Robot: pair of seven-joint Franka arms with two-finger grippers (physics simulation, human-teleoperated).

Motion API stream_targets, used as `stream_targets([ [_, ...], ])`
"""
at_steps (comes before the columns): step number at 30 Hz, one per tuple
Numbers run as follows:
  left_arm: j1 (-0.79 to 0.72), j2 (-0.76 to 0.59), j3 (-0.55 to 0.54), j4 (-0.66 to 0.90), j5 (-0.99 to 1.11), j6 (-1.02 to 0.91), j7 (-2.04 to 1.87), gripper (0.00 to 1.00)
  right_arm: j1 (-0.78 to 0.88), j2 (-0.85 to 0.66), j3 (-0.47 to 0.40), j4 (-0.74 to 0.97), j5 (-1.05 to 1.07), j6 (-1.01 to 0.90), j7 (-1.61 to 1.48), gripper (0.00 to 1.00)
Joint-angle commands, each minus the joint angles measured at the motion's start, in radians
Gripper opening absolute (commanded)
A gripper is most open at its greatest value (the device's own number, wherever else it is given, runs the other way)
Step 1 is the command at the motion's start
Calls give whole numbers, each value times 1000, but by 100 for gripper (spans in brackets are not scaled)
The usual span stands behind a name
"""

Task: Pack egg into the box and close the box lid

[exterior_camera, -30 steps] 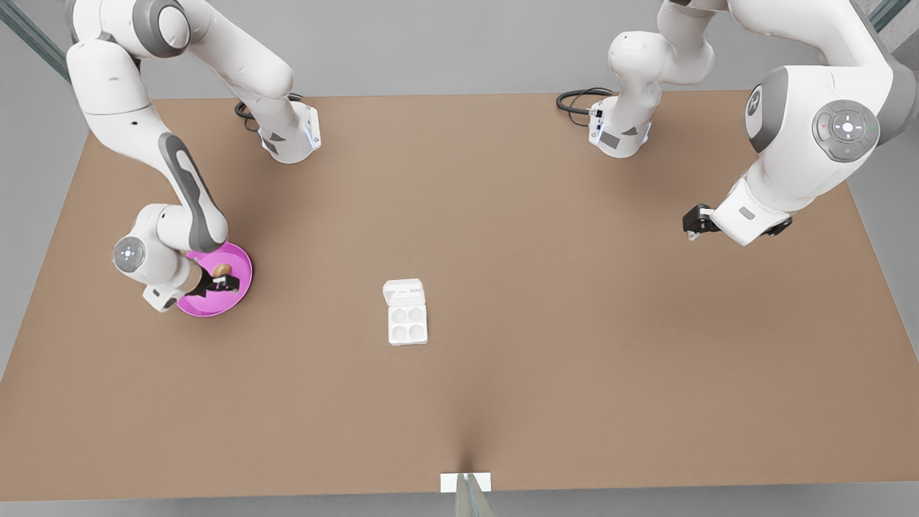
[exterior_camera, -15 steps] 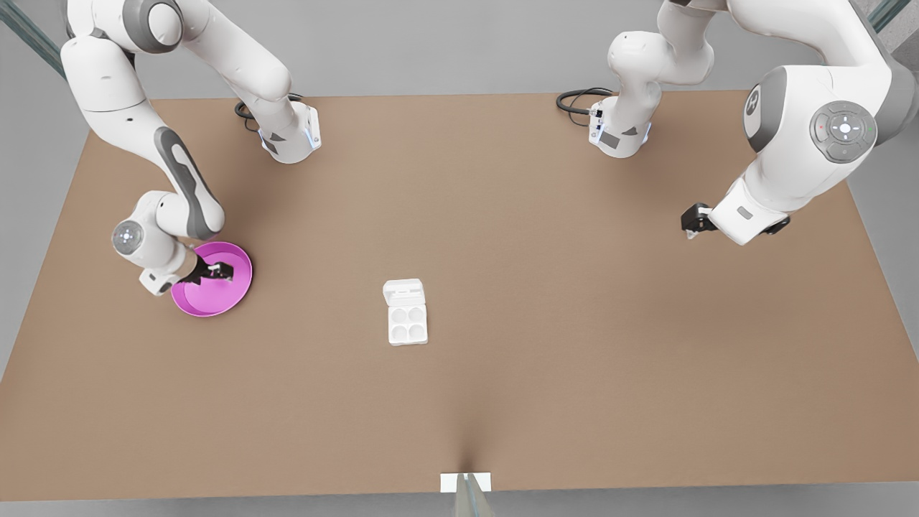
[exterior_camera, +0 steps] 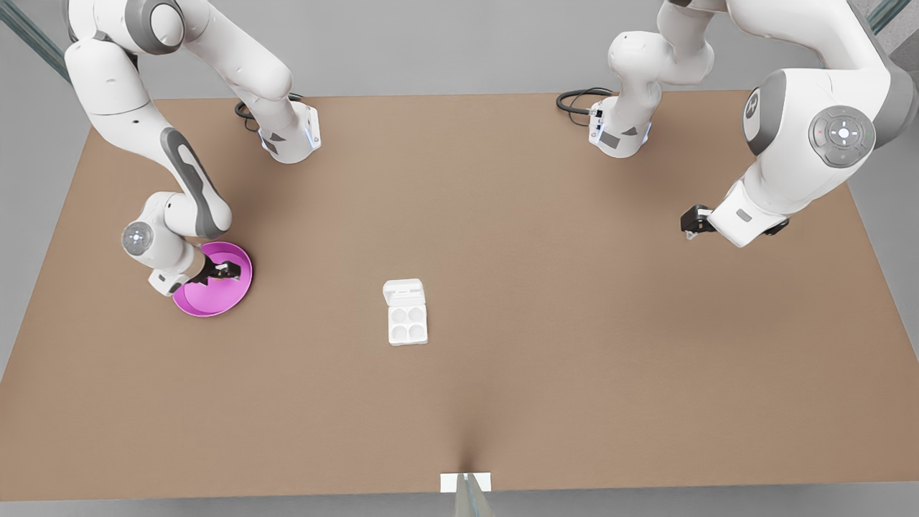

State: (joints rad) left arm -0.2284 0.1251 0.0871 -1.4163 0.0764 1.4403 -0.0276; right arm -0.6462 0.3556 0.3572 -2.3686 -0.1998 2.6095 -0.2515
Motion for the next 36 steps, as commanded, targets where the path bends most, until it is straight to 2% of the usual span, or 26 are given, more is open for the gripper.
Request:
stream_targets([
  [1, 0, -1, 0, 0, 0, -6, -2, 100, 3, 0, 0, 0, 2, 0, 12, 100],
  [8, 0, 1, 0, 0, 0, -9, 0, 100, -12, -9, 0, -69, 2, 0, 11, 100],
  [15, 1, 1, 0, 0, 2, -14, 0, 100, -9, -6, 0, -66, 2, 1, 29, 100],
  [16, 1, 1, 0, 0, 0, -14, -2, 100, -9, -6, 0, -66, 2, 0, 29, 82],
  [17, 1, 1, 0, 0, 0, -14, -2, 100, -9, -6, 0, -66, 2, 0, 29, 70],
  [18, 1, 1, 0, 0, 0, -12, -2, 100, -7, -6, 0, -66, 2, -3, 28, 53],
  [20, 1, 1, 0, 0, 0, -12, -2, 100, -6, -6, 0, -64, 2, -3, 28, 42],
  [26, 1, 1, 0, 0, 0, -12, 0, 100, -1, -9, 18, -49, 2, -9, 26, 42],
  [28, 1, 1, 0, 0, 2, -12, 0, 100, -16, -20, 63, -9, 2, -75, 26, 42],
  [32, 1, 1, 0, 0, 2, -12, 0, 100, -1, -56, 72, 45, 3, -169, 21, 43],
  [33, 1, 1, 0, 0, 2, -12, 0, 100, -26, -56, 118, 100, 3, -247, 21, 43],
  [36, 1, 2, 0, 0, 2, -12, -2, 100, -17, -52, 144, 169, 11, -309, 23, 43],
])
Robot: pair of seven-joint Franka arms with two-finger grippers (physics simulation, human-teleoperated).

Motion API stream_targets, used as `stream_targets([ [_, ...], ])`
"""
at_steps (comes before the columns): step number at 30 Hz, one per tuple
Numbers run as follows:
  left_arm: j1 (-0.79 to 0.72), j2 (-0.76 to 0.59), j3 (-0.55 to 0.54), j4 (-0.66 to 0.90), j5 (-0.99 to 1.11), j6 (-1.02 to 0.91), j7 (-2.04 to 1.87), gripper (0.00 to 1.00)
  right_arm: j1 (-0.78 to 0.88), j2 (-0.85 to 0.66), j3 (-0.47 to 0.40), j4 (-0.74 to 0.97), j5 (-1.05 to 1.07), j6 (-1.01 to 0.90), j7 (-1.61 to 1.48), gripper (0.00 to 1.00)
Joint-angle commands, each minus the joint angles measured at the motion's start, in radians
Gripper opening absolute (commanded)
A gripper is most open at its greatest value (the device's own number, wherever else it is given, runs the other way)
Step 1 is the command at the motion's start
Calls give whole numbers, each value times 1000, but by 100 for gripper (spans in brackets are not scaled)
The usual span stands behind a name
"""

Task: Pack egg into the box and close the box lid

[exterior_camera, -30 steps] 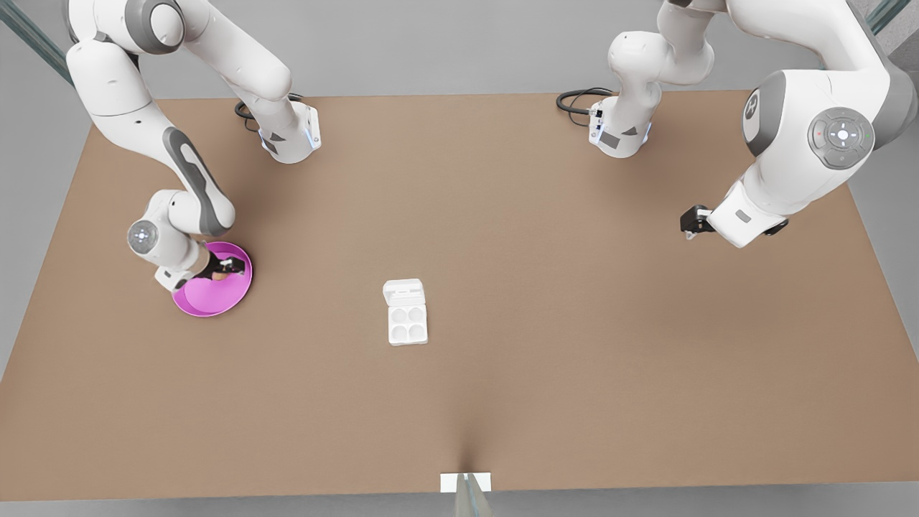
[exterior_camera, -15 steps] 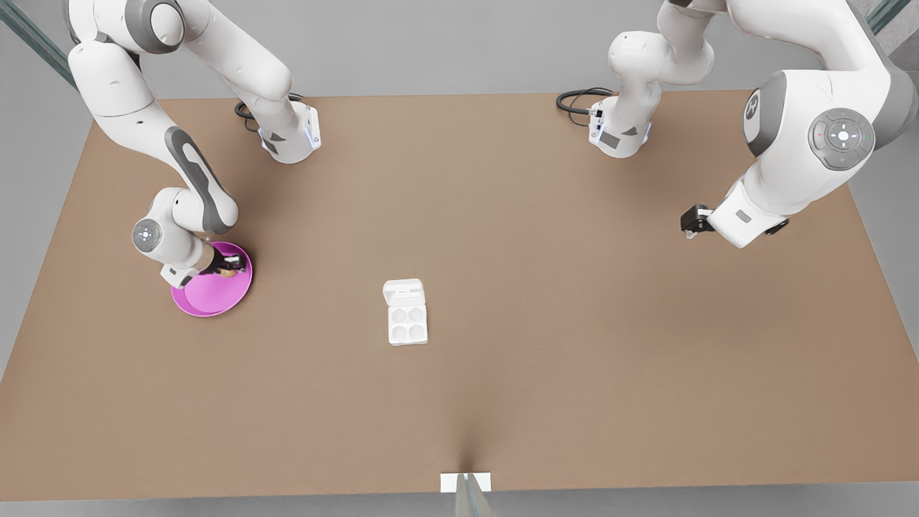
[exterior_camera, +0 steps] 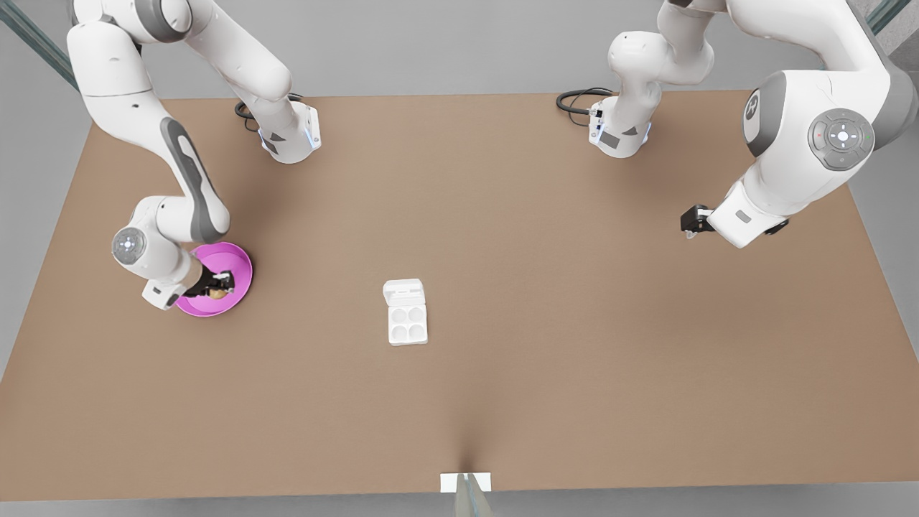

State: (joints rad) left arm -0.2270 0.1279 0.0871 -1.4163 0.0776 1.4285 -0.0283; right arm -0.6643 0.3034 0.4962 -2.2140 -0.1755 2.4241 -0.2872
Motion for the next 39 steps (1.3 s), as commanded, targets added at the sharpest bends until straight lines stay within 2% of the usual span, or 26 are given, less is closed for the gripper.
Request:
stream_targets([
  [1, 0, -1, 0, 0, 1, 0, -1, 100, 11, 0, 19, 45, -7, -123, 62, 43],
  [2, 0, -1, 0, 0, 1, 0, -2, 100, 18, 8, 51, 95, -7, -123, 68, 43],
  [8, 0, 4, 0, 0, 1, -2, -1, 100, 322, 178, 53, 393, -9, -184, 281, 43],
  [10, 0, 4, 0, 0, -1, -2, -1, 100, 420, 324, 42, 614, -18, -273, 304, 43],
  [12, 0, 4, 0, 0, 1, -2, -1, 100, 534, 388, -54, 737, -19, -275, 296, 44],
  [15, 0, 4, 0, 0, 1, -2, -1, 100, 597, 439, -67, 823, -16, -280, 329, 44],
  [20, 0, 6, 0, 0, 1, -2, -2, 100, 742, 436, -70, 817, -6, -295, 619, 43],
  [24, 0, 6, 0, 0, 1, -2, -2, 100, 779, 439, -71, 780, -16, -218, 704, 43],
  [29, 0, 7, 0, 0, 1, -2, -2, 100, 828, 447, -73, 780, -6, -218, 809, 43],
  [37, 2, 16, 0, 0, -1, -2, -4, 100, 864, 437, -62, 660, 16, -123, 985, 43],
  [39, 3, 16, 0, 0, -1, 0, -4, 100, 862, 437, -62, 649, 14, -122, 984, 46],
])
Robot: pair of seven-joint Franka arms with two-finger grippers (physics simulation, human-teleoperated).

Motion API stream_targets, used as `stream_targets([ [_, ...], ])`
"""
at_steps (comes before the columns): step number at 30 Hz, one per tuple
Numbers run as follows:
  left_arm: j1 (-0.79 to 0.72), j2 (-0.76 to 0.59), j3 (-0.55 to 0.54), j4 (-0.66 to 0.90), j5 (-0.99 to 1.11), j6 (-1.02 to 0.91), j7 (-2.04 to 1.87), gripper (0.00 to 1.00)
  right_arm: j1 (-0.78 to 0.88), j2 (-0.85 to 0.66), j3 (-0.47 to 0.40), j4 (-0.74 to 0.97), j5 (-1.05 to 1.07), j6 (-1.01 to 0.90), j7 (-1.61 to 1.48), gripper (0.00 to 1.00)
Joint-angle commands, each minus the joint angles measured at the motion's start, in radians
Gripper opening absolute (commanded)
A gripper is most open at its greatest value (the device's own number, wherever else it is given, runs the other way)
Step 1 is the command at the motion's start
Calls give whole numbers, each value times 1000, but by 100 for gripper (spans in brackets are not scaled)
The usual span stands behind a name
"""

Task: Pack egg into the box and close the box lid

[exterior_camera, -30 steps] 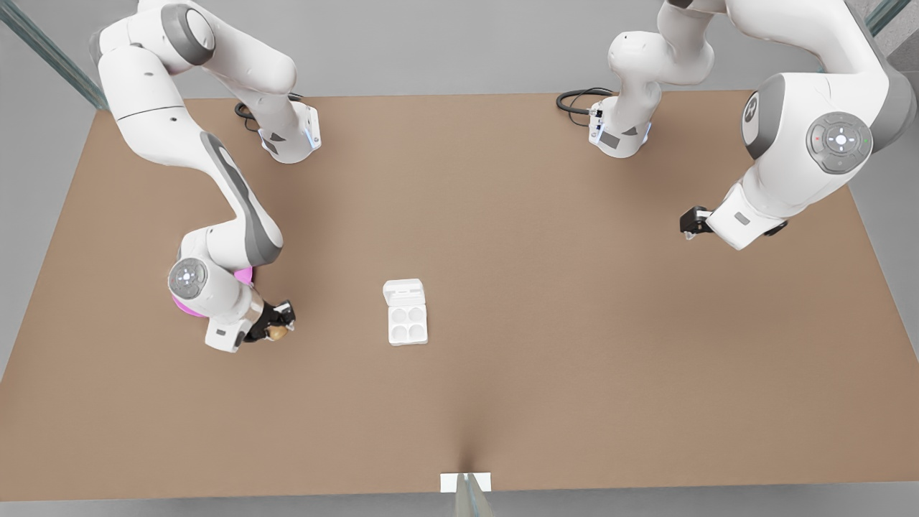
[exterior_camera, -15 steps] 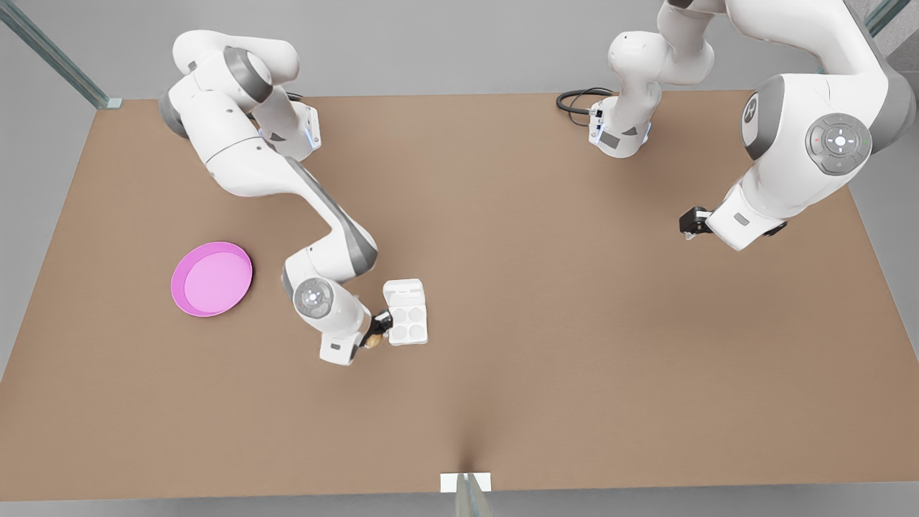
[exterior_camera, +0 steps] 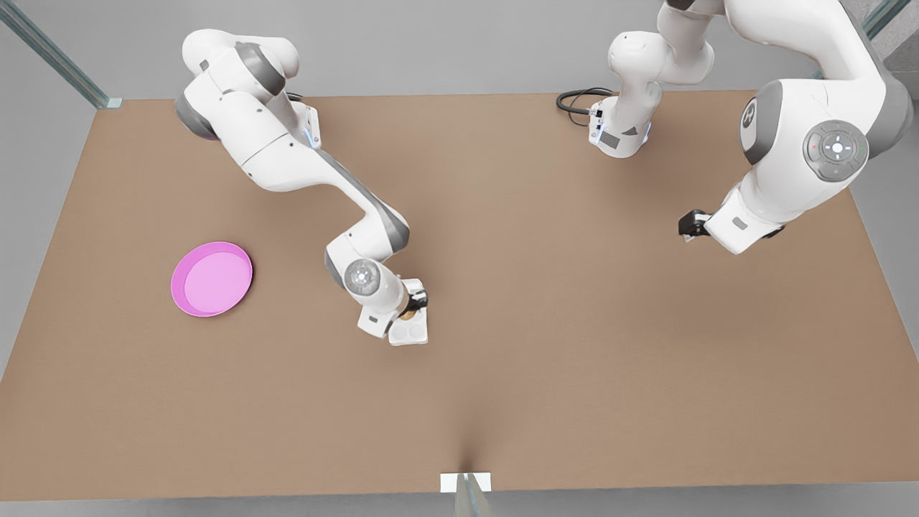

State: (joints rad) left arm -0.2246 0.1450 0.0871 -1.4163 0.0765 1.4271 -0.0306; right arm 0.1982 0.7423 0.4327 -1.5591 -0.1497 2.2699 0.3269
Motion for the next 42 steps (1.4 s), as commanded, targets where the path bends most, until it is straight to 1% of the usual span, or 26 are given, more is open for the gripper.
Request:
stream_targets([
  [1, 1, -1, 0, 0, 0, 1, -2, 100, -2, -1, 1, -1, -13, 34, 363, 100],
  [4, 1, -1, 0, 0, 0, 1, -2, 100, -6, -3, 0, 5, -21, 30, 354, 100],
  [5, 1, -1, 0, 0, 0, 1, 0, 100, -2, -3, 0, 45, -25, 28, 353, 100],
  [6, 1, -1, 0, 0, 0, 1, -2, 100, -2, -4, 1, 73, -97, 23, 327, 100],
  [7, -1, -1, 0, 0, 0, 1, -2, 100, -10, -73, 3, 83, -106, -35, 238, 100],
  [8, 1, 18, 0, 0, 0, 4, -2, 100, -13, -158, 8, 175, -102, -257, 126, 100],
  [9, -2, 74, 0, 0, 8, -8, -14, 100, -10, -257, 2, 260, -61, -518, 80, 100],
  [10, -71, 131, 0, 0, 95, -146, -35, 100, -16, -369, -210, 228, 10, -693, -139, 100],
  [11, -173, 192, 0, 0, 112, -296, -40, 38, -88, -500, -425, 85, 133, -702, -393, 100],
  [12, -265, 212, -1, 0, 105, -359, -49, 21, -120, -525, -427, 67, 130, -716, -393, 100],
  [13, -429, 263, -1, 5, -40, -355, -318, 21, -132, -521, -427, 74, 130, -718, -391, 100],
  [14, -496, 303, -1, 26, -222, -308, -599, 21, -146, -521, -428, 82, 128, -740, -390, 100],
  [15, -584, 324, -1, 30, -427, -44, -1059, 21, -145, -523, -430, 96, 119, -779, -358, 100],
  [16, -673, 367, -1, 30, -474, 108, -1246, 21, -131, -523, -422, 134, 67, -829, -329, 100],
  [17, -713, 410, -3, 30, -500, 157, -1284, 21, -125, -525, -416, 157, 67, -866, -241, 100],
  [18, -749, 452, -1, 30, -557, 269, -1396, 21, -129, -523, -419, 168, 75, -879, -236, 100],
  [19, -791, 487, -4, 30, -560, 412, -1512, 21, -131, -520, -419, 191, 18, -874, -236, 100],
  [21, -834, 559, -6, 31, -561, 639, -1660, 21, -148, -514, -422, 231, 18, -874, -244, 100],
  [23, -869, 626, -6, 34, -561, 944, -1665, 21, -148, -514, -422, 231, 18, -874, -238, 100],
  [24, -888, 654, -6, 51, -540, 1022, -1631, 21, -149, -514, -422, 231, 18, -874, -239, 100],
  [27, -891, 714, -4, 53, -405, 1142, -1471, 21, -151, -512, -422, 232, 21, -874, -241, 100],
  [29, -888, 723, 14, 53, -402, 1142, -1419, 21, -151, -512, -422, 235, 21, -874, -241, 100],
  [31, -892, 709, 57, 45, -391, 1124, -1411, 21, -149, -512, -422, 235, 21, -874, -241, 100],
  [34, -892, 686, 123, 43, -389, 1030, -1410, 21, -149, -512, -422, 235, 21, -872, -241, 100],
  [40, -866, 705, 128, 50, -346, 1032, -1387, 21, -146, -509, -422, 237, 21, -871, -241, 100],
  [42, -863, 711, 128, 50, -325, 1038, -1261, 21, -148, -508, -422, 238, 21, -871, -241, 100],
])
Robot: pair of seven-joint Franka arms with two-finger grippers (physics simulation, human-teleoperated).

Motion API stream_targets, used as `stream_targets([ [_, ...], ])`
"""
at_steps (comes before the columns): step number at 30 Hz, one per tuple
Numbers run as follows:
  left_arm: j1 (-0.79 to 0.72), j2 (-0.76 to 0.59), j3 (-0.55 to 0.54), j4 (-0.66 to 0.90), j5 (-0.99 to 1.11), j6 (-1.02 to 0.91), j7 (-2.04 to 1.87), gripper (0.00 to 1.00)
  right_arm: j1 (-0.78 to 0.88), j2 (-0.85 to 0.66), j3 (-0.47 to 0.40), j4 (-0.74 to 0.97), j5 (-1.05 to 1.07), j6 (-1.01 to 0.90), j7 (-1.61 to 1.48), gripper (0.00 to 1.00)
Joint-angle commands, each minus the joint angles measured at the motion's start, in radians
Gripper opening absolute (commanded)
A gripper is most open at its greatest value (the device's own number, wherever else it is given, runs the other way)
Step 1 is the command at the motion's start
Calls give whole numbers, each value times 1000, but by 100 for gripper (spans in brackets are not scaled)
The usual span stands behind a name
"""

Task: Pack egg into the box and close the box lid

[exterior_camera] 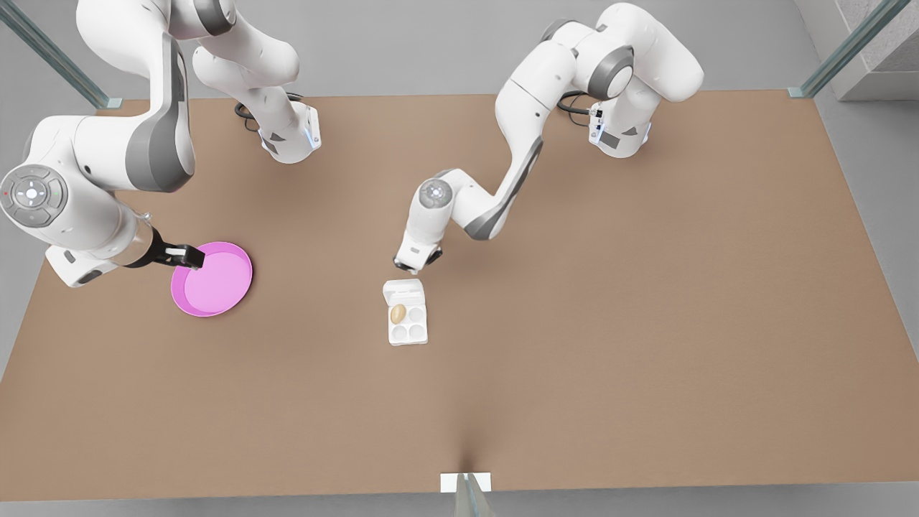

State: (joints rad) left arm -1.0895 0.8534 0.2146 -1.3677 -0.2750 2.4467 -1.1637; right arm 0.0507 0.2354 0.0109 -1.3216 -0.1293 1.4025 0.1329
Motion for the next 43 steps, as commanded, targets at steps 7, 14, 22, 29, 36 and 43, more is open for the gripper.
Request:
stream_targets([
  [7, 14, 56, -4, 104, 74, 17, -28, 21, 1, -1, 0, 1, 0, -2, -45, 100],
  [14, 43, 70, -4, 134, 74, 11, -28, 21, 4, -1, 0, 1, 0, -2, -44, 100],
  [22, 131, 44, -7, 197, 68, -169, 1, 21, 11, 4, 3, 1, 3, 38, -45, 100],
  [29, 803, -238, 29, 358, 166, -1147, 1283, 100, 9, 45, 3, -2, 7, 53, -50, 100],
  [36, 852, -695, -66, 52, 260, -1114, 1383, 100, 23, 64, 3, -2, 11, 52, -50, 100],
  [43, 852, -694, -66, 48, 260, -1112, 1382, 100, 20, 64, 3, -2, 13, 49, -50, 100],
])
